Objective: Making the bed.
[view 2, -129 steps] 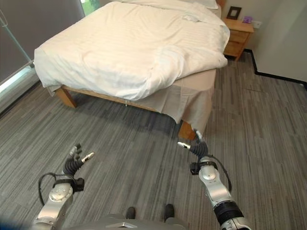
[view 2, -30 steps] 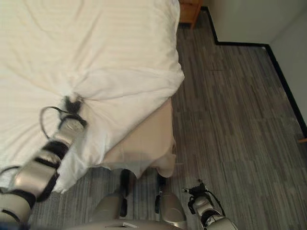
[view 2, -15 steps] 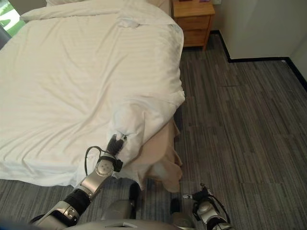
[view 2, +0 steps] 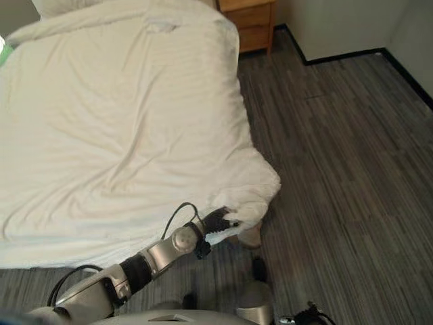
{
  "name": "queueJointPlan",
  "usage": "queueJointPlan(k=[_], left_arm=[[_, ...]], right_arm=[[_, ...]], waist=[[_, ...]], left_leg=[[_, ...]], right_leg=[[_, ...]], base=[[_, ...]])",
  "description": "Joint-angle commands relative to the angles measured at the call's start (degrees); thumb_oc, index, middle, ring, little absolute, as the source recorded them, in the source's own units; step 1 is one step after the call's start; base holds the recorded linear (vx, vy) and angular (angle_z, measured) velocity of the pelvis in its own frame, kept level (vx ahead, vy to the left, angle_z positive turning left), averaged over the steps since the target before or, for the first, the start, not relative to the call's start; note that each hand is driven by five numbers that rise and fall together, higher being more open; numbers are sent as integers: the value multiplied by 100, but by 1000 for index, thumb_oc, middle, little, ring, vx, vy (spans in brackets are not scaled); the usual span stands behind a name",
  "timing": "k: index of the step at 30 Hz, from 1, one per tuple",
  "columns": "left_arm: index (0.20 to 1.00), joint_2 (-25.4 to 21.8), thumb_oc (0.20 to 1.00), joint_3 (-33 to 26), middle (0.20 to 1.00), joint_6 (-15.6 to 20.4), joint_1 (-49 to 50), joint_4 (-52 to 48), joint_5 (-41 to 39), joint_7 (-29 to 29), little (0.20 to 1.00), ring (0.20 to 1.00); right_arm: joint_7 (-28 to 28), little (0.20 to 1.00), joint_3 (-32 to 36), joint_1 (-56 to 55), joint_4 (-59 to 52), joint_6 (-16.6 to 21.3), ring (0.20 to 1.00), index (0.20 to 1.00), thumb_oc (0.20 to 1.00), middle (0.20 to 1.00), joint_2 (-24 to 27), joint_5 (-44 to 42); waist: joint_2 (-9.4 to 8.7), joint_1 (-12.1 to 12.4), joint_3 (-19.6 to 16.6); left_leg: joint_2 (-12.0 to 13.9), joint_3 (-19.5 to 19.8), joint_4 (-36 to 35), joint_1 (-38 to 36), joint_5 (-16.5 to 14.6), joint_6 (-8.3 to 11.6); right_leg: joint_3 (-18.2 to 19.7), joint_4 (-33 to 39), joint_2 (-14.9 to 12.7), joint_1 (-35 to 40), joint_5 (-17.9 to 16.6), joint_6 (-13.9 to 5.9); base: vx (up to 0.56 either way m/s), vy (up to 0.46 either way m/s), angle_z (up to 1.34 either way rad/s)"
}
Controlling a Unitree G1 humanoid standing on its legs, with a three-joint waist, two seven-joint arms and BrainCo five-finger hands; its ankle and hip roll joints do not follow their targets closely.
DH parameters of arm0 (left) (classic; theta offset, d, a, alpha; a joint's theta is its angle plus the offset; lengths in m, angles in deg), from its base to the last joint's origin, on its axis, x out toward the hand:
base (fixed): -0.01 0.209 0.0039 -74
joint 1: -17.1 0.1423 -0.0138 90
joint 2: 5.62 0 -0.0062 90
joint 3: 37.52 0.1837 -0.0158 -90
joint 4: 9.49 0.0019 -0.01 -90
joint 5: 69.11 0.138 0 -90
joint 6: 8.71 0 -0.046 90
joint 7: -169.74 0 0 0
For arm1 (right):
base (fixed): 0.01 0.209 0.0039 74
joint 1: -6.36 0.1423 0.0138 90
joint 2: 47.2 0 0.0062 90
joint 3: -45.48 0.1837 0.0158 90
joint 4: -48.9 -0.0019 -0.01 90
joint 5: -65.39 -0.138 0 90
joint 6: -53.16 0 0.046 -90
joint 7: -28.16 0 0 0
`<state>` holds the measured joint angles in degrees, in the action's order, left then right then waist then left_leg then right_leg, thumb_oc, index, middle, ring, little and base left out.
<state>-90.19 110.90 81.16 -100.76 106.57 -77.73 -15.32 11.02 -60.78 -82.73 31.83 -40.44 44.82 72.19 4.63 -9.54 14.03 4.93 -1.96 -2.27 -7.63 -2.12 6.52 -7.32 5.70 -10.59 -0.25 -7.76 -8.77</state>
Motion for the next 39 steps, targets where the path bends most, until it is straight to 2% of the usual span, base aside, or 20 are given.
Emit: queueJointPlan(k=[1, 6, 8, 11, 13, 16, 21, 22, 23, 24, 25, 26, 27, 28, 30, 32, 34, 35, 37, 39], left_arm=[[1000, 643, 1000, 57, 1000, 703, 162, -863, 161, -573, 1000, 1000], [1000, 322, 1000, -519, 1000, 576, 154, -1528, -1204, -596, 1000, 1000], [1000, 84, 1000, -583, 1000, 396, 327, -1758, -1620, -880, 1000, 1000], [1000, -125, 1000, -1002, 1000, 399, 650, -1826, -1969, -819, 1000, 1000], [1000, -159, 1000, -1234, 1000, 404, 826, -1785, -2204, -668, 1000, 1000], [1000, -221, 1000, -1608, 1000, 388, 1211, -1804, -2552, -445, 1000, 1000], [1000, -588, 1000, -2451, 1000, 366, 2077, -1345, -2285, -89, 1000, 1000], [1000, -573, 1000, -2768, 1000, 394, 2154, -1030, -2198, 128, 1000, 1000], [1000, -573, 1000, -2768, 1000, 395, 2154, -1030, -2198, 128, 1000, 1000], [1000, -486, 1000, -3097, 1000, 432, 2238, -585, -2194, 470, 1000, 1000], [1000, -419, 1000, -3427, 1000, 433, 2437, -386, -2401, 695, 1000, 1000], [1000, -537, 1000, -3810, 1000, 323, 2658, -447, -2474, 682, 1000, 1000], [1000, -1042, 1000, -4547, 1000, 402, 3196, 193, -1960, 466, 1000, 1000], [1000, -950, 1000, -5013, 1000, 193, 3737, -476, -2644, 357, 1000, 1000], [1000, -788, 1000, -5243, 1000, 373, 4516, -736, -2599, 287, 1000, 1000], [1000, -745, 1000, -5390, 1000, 299, 4613, -607, -2646, 225, 1000, 1000], [1000, -600, 1000, -5657, 1000, 297, 4665, -84, -2805, 239, 1000, 1000], [1000, -601, 1000, -5660, 1000, 298, 4660, -81, -2806, 238, 1000, 1000], [1000, -461, 1000, -5635, 1000, 305, 4692, 611, -2842, 205, 1000, 1000], [1000, -371, 1000, -5569, 1000, 345, 4596, 1169, -2881, 208, 1000, 1000]], right_arm=[[-8, 1000, -148, 509, 118, 109, 1000, 1000, 1000, 1000, 9, 169], [-129, 1000, -97, 525, 54, 57, 1000, 1000, 1000, 1000, -49, 319], [-96, 1000, 3, 570, 131, -20, 1000, 1000, 1000, 1000, -53, 327], [-41, 1000, 94, 600, 77, -93, 1000, 1000, 1000, 1000, -12, 401], [-71, 1000, 187, 641, -34, -145, 1000, 1000, 1000, 1000, -1, 396], [-184, 1000, 325, 576, -176, -190, 1000, 1000, 1000, 1000, 107, 410], [-413, 1000, 389, 805, -980, -156, 1000, 1000, 1000, 1000, 609, 663], [-474, 849, 369, 1052, -1422, -122, 849, 849, 849, 849, 787, 710], [-474, 542, 369, 1052, -1422, -123, 542, 542, 542, 542, 787, 710], [-494, 200, 137, 1355, -2162, -69, 200, 200, 200, 200, 717, 882], [-471, 200, -19, 1476, -2650, 37, 200, 200, 200, 200, 616, 817], [4, 200, 566, 1426, -3676, -79, 200, 200, 200, 200, 1391, 409], [1042, 200, 1004, 956, -3676, 699, 200, 200, 200, 200, 1384, -1370], [432, 200, 1156, 1033, -4471, 102, 200, 200, 200, 200, 1899, -591], [418, 200, 1216, 1015, -5096, 592, 200, 200, 200, 200, 1514, -930], [421, 200, 1304, 1096, -5185, 728, 200, 200, 200, 200, 1218, -1172], [527, 200, 1370, 1465, -5215, 1124, 200, 200, 200, 200, 395, -2491], [528, 200, 1370, 1471, -5211, 1126, 200, 200, 200, 200, 394, -2493], [764, 200, 1372, 1920, -4975, 1653, 200, 200, 200, 200, -420, -4285], [863, 200, 1359, 2213, -4688, 1885, 200, 200, 200, 200, -856, -5218]], waist=[[122, 17, -166], [21, 146, -255], [-67, 258, -233], [-246, 443, -184], [-347, 539, -66], [-419, 622, 25], [-590, 968, -169], [-621, 1040, -250], [-621, 1040, -253], [-643, 1138, -335], [-649, 1180, -341], [-703, 1138, -389], [-705, 1190, -395], [-698, 1237, -419], [-666, 1372, -404], [-648, 1439, -384], [-560, 1701, -306], [-569, 1691, -320], [-438, 1979, -253], [-315, 2124, -180]], left_leg=[[32, 88, 529, -89, -596, -274], [-108, 164, -266, -368, -578, -446], [-198, 223, -273, -278, -572, -498], [-333, 258, -273, -205, -579, -589], [-375, 292, -273, -134, -506, -645], [-470, 420, -273, -29, -437, -753], [-608, 537, -273, 114, -355, -851], [-623, 510, -273, 107, -358, -845], [-623, 510, -273, 111, -357, -845], [-611, 428, -273, 104, -368, -841], [-588, 396, -273, 74, -369, -840], [-574, 391, -273, 79, -366, -823], [-578, 395, -273, 97, -343, -830], [-570, 414, -273, 89, -339, -811], [-574, 493, -273, 172, -291, -810], [-574, 544, -273, 207, -266, -795], [-581, 797, -273, 366, -149, -736], [-589, 805, -273, 395, -131, -738], [-605, 1022, -273, 570, -17, -648], [-613, 1148, -273, 725, 88, -578]], right_leg=[[-234, -136, 568, 102, 918, 429], [-472, -313, 468, -126, 719, 320], [-545, -429, 385, -247, 638, 241], [-579, -653, 273, -384, 561, 110], [-408, -947, 252, -526, 574, -12], [312, -1331, 392, -628, 662, -157], [537, -974, 302, -55, 889, 14], [457, -807, 252, 60, 862, 11], [456, -805, 252, 57, 861, 11], [344, -662, 216, 95, 775, 1], [301, -574, 221, 153, 735, 5], [310, -526, 232, 152, 718, -1], [315, -462, 229, 168, 699, 7], [240, -418, 215, 209, 677, 17], [153, -333, 202, 217, 652, 51], [82, -274, 207, 252, 666, 60], [-13, -161, 247, 304, 727, 147], [-20, -155, 239, 282, 713, 145], [-228, -71, 251, 310, 775, 204], [-351, -70, 247, 248, 799, 227]], base=[[-144, 177, 17], [-179, 154, 16], [-235, 160, 27], [-211, 124, 20], [-233, 87, 10], [-184, 64, 10], [-30, -13, 10], [56, -11, 10], [74, -28, 14], [52, -51, 2], [75, -72, -5], [53, -58, -10], [66, -45, -7], [39, -35, 1], [16, -40, 9], [7, -51, 29], [2, -80, 44], [-6, -74, 59], [-17, -73, 75], [-57, -48, 84]])
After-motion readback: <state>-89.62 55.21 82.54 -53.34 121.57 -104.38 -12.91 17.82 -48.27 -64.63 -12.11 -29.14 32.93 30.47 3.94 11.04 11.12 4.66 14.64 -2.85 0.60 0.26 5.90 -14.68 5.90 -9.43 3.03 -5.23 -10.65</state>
